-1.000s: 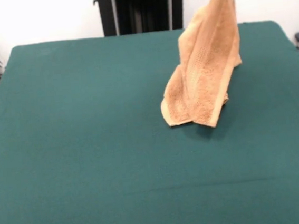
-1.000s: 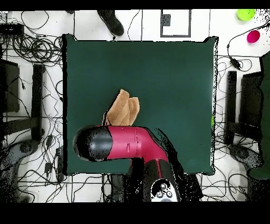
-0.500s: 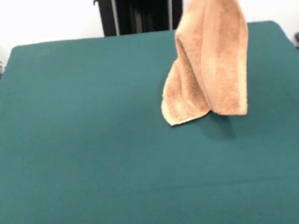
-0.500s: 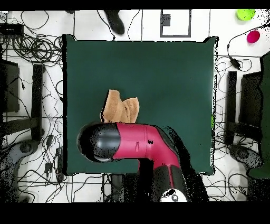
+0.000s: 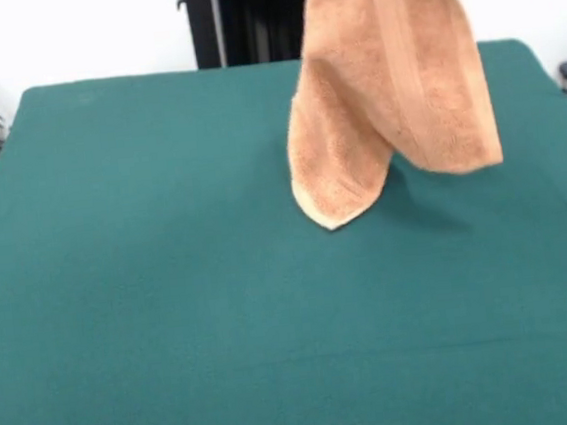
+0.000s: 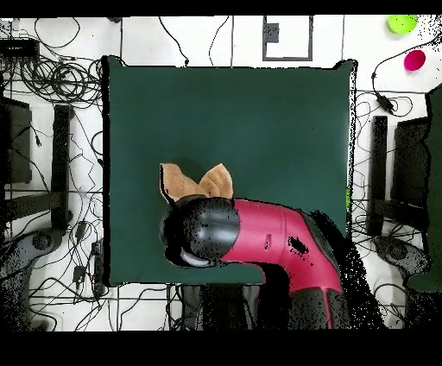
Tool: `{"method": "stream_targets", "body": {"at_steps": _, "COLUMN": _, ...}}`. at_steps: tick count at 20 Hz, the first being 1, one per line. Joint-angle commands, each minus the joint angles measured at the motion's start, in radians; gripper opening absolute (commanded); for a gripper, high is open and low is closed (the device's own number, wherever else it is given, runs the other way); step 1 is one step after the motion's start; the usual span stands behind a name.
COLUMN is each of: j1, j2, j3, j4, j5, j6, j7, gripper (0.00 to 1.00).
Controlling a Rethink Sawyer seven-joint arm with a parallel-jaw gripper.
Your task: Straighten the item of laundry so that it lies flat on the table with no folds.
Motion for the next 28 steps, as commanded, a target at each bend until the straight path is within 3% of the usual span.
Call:
{"method": "stream_targets", "body": {"at_steps": 1, "j1": -0.024, "j2": 0.010, "j3": 0.036, "j4": -0.053, "j5": 0.023, "j6": 0.175, "j7": 0.050, "gripper": 0.00}}
{"method": "stream_targets", "body": {"at_steps": 28, "j1": 0.004, "j2": 0.162, "j3": 0.085, "j4": -0.416, "j5": 0.022, "j6": 0.538, "j7": 0.135, "gripper": 0.00}}
